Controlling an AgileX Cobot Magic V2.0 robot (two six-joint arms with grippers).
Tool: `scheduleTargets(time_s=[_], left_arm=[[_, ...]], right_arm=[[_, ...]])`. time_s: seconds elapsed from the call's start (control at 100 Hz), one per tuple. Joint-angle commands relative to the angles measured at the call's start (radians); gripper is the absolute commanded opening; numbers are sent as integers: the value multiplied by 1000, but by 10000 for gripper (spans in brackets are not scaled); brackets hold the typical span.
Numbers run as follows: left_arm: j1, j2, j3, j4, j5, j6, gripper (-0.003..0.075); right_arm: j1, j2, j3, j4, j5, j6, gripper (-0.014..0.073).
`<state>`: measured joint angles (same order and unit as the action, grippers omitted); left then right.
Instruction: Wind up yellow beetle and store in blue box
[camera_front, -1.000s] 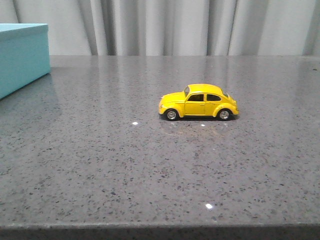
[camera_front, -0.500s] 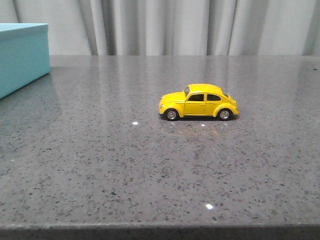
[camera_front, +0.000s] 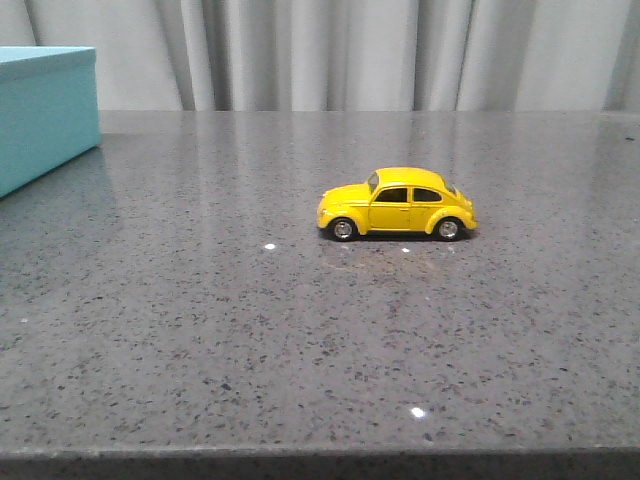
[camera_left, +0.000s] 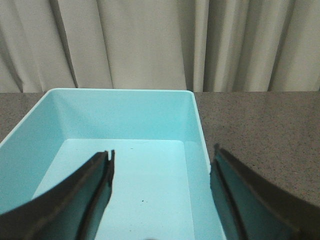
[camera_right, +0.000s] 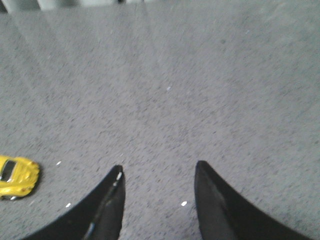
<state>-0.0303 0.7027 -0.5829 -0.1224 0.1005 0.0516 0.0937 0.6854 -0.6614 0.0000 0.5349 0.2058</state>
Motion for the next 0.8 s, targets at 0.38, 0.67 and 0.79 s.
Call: scheduleTargets(time_s=[0.38, 0.67, 0.79], left_arm=[[2, 4, -37, -11, -69, -6, 398], [-48, 4, -37, -11, -58, -6, 398], [-50, 4, -37, -11, -54, -6, 398]], right_arm=[[224, 443, -374, 152, 244, 9, 473], [378, 690, -621, 104, 340, 191, 473], [433, 777, -708, 44, 381, 265, 473]])
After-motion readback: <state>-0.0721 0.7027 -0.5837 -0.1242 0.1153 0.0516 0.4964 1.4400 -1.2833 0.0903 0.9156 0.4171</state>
